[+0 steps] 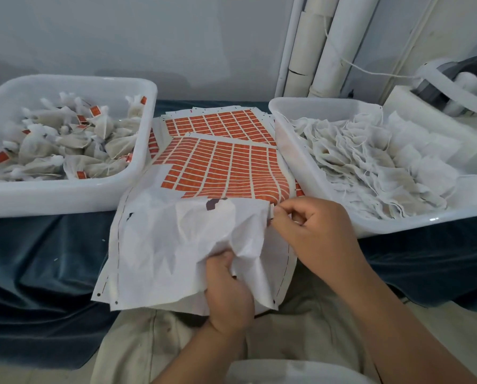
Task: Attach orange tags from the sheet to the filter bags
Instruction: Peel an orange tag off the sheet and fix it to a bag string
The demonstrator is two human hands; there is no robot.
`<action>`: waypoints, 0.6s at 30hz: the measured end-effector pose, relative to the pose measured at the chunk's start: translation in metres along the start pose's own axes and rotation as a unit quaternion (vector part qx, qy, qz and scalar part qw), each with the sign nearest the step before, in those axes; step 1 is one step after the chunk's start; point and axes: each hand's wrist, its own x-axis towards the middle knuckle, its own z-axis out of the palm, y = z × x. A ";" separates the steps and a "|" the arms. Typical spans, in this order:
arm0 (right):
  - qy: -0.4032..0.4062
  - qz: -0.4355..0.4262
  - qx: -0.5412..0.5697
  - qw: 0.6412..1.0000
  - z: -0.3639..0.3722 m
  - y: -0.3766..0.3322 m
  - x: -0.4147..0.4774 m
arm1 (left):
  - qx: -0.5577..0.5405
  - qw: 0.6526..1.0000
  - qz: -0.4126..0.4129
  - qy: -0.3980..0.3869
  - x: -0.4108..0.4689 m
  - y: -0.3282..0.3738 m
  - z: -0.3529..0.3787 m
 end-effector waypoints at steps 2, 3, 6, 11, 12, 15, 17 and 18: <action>0.007 0.026 0.026 0.999 -0.005 -0.001 0.001 | 0.006 1.000 0.010 0.011 -0.003 0.005 0.001; 0.015 0.033 0.039 0.999 -0.008 -0.003 0.002 | -0.005 1.000 0.019 0.020 -0.001 0.006 0.002; 0.057 0.004 0.034 0.998 -0.024 -0.010 0.001 | 0.030 0.997 0.031 0.065 0.003 0.008 0.004; 0.166 -0.046 0.037 0.984 -0.063 -0.021 -0.001 | 0.018 0.994 -0.059 -0.091 -0.008 0.019 0.018; 0.175 -0.036 0.055 0.982 -0.069 -0.019 0.000 | 0.053 0.987 -0.096 -0.115 -0.013 0.020 0.020; 0.164 0.019 0.101 0.981 -0.078 -0.014 0.002 | 0.117 0.930 -0.277 -0.211 -0.033 0.024 0.018; 0.161 0.042 0.116 0.979 -0.081 -0.015 0.003 | 0.153 0.848 -0.400 -0.312 -0.048 0.034 0.015; 0.158 0.048 0.128 0.978 -0.082 -0.017 0.003 | 0.173 0.802 -0.435 -0.371 -0.053 0.039 0.014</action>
